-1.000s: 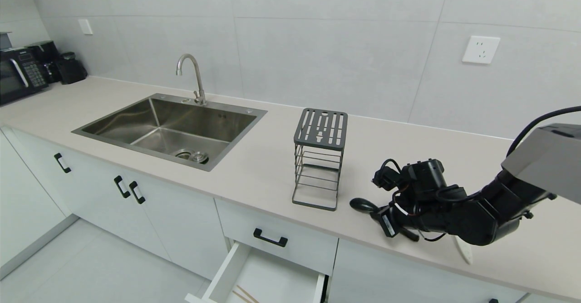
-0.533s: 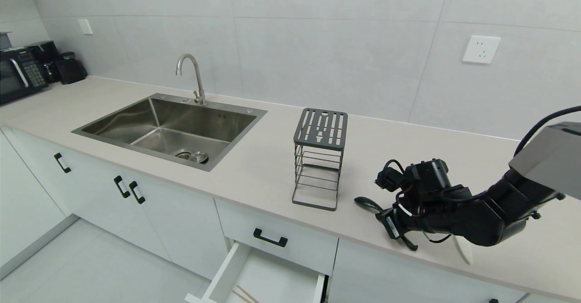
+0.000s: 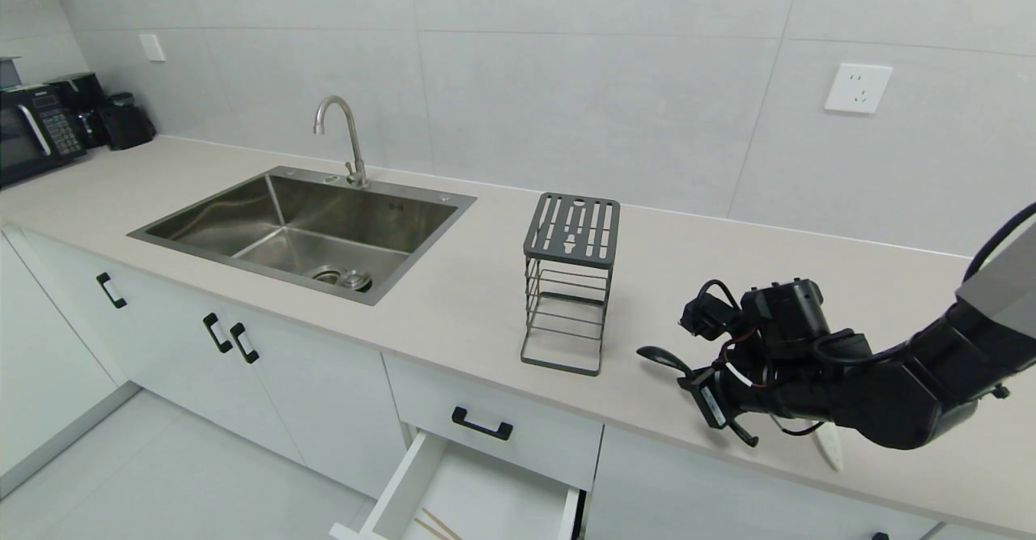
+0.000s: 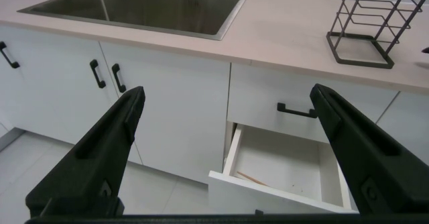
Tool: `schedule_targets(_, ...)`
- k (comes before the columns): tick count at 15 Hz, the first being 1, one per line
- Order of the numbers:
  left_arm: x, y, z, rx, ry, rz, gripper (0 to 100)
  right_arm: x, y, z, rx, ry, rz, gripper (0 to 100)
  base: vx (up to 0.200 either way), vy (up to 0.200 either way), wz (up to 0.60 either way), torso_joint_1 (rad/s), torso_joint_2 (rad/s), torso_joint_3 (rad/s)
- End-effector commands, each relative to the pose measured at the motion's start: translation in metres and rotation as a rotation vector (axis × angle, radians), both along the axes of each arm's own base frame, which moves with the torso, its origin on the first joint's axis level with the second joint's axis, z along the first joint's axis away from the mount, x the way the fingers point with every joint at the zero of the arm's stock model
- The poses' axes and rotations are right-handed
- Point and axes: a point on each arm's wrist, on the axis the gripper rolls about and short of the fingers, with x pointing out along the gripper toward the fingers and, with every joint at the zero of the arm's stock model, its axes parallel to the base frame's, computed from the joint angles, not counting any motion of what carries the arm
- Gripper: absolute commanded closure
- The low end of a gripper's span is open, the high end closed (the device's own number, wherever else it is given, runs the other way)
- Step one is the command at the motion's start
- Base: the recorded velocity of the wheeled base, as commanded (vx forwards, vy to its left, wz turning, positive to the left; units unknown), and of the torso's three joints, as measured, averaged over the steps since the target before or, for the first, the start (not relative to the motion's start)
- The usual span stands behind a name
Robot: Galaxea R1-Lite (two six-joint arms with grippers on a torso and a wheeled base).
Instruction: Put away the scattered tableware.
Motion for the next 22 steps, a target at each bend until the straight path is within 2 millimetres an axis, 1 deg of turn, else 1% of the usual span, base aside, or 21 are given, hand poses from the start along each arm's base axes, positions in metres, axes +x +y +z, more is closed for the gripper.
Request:
schedule_targets(1, 0.000, 0.000, 0.000, -0.001, 0.001, 0.002, 0, -0.006, -0.002, 0.008, 0.006, -0.016, 0.002, 100, 0.000, 0.000, 0.00, 0.000, 0.00, 0.000)
schedule_targets(7, 0.000, 0.000, 0.000, -0.001, 0.001, 0.000, 0, -0.021, 0.005, 0.009, -0.016, -0.011, 0.064, 100, 0.000, 0.000, 0.00, 0.000, 0.00, 0.000)
schedule_targets(9, 0.000, 0.000, 0.000, -0.001, 0.001, 0.000, 0, -0.031, 0.009, 0.008, -0.020, 0.006, 0.089, 100, 0.000, 0.000, 0.00, 0.000, 0.00, 0.000)
schedule_targets(16, 0.000, 0.000, 0.000, -0.001, 0.001, 0.000, 0, -0.060, 0.036, 0.007, -0.031, 0.032, 0.221, 100, 0.000, 0.000, 0.00, 0.000, 0.00, 0.000)
schedule_targets(20, 0.000, 0.000, 0.000, -0.001, 0.001, 0.000, 0, -0.067, 0.048, 0.007, -0.028, 0.030, 0.267, 100, 0.000, 0.000, 0.00, 0.000, 0.00, 0.000)
schedule_targets(21, 0.000, 0.000, 0.000, -0.001, 0.001, 0.000, 0, -0.067, 0.048, 0.007, -0.028, 0.030, 0.267, 100, 0.000, 0.000, 0.00, 0.000, 0.00, 0.000)
schedule_targets(22, 0.000, 0.000, 0.000, -0.001, 0.001, 0.000, 0, -0.069, 0.053, 0.008, -0.023, 0.022, 0.286, 100, 0.000, 0.000, 0.00, 0.000, 0.00, 0.000)
